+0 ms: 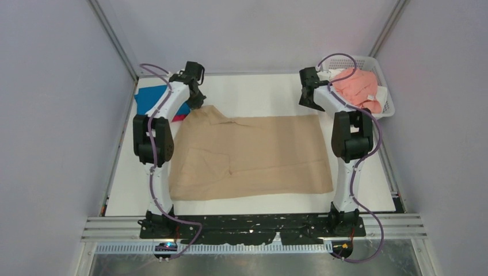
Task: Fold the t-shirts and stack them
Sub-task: Grab the side of the flattened tshirt furthest away from the robot with both arms
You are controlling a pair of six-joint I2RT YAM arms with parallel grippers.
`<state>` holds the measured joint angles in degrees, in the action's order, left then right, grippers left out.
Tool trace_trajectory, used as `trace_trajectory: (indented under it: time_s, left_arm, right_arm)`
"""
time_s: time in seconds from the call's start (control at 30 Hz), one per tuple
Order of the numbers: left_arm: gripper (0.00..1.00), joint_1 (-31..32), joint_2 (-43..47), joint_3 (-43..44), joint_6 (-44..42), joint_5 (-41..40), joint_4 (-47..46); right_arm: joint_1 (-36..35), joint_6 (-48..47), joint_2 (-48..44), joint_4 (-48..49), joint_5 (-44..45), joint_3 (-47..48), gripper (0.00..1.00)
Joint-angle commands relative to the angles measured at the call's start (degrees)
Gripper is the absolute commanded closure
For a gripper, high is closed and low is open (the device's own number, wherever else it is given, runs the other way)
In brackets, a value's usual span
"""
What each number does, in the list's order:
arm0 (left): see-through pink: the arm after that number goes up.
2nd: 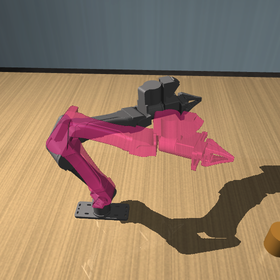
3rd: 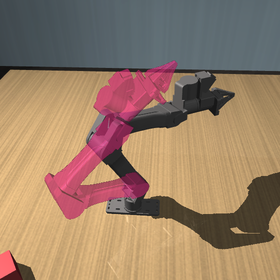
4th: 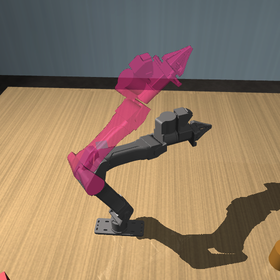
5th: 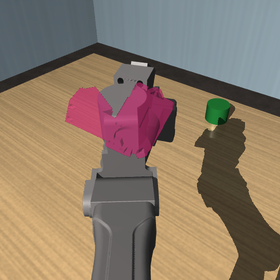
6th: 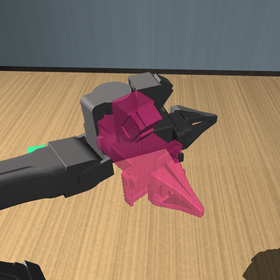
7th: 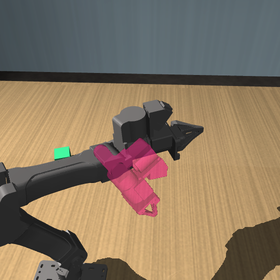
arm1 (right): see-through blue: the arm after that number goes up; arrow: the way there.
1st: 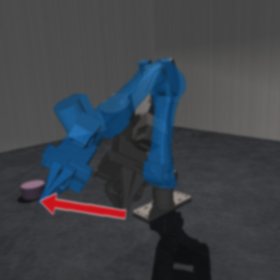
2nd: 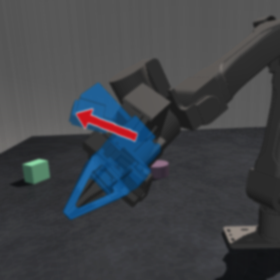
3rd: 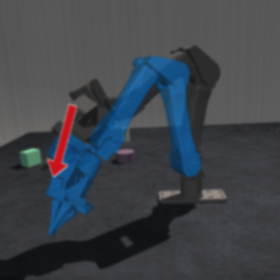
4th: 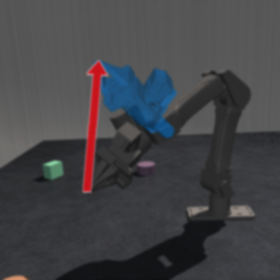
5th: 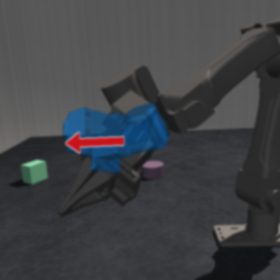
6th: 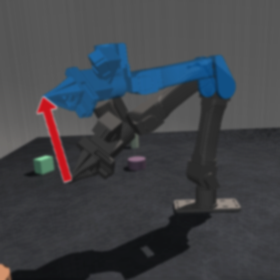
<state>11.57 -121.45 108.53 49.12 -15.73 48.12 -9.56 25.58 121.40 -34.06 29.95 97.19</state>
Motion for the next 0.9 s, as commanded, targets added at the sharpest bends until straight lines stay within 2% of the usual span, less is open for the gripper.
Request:
trace_trajectory:
  time_s: [0.0, 0.1, 0.5, 0.6, 0.87]
  left_arm:
    - [1.0, 0.12, 3.32, -3.46, -1.25, -1.7, 2.29]
    - [1.0, 0.12, 4.71, -6.68, -0.13, -0.33, 0.29]
    - [1.0, 0.47, 8.08, -12.97, 0.67, 3.03, -4.45]
    - [1.0, 0.47, 9.22, -13.9, 0.86, 2.69, -5.4]
    - [1.0, 0.49, 10.84, -14.89, 0.6, 2.87, -5.4]
  right_arm:
    - [0.63, -0.25, 1.48, -1.69, 0.2, 3.08, 0.32]
    - [0.73, 0.26, 3.46, -2.56, -1.2, 4.57, 0.38]
    - [0.77, 3.89, 7.04, -7.02, 0.07, 6.64, 0.39]
    - [0.74, 4.33, 7.13, -7.95, 0.22, 6.37, 0.49]
    - [0.8, 5.79, 5.3, -6.65, 1.96, 3.82, 0.67]
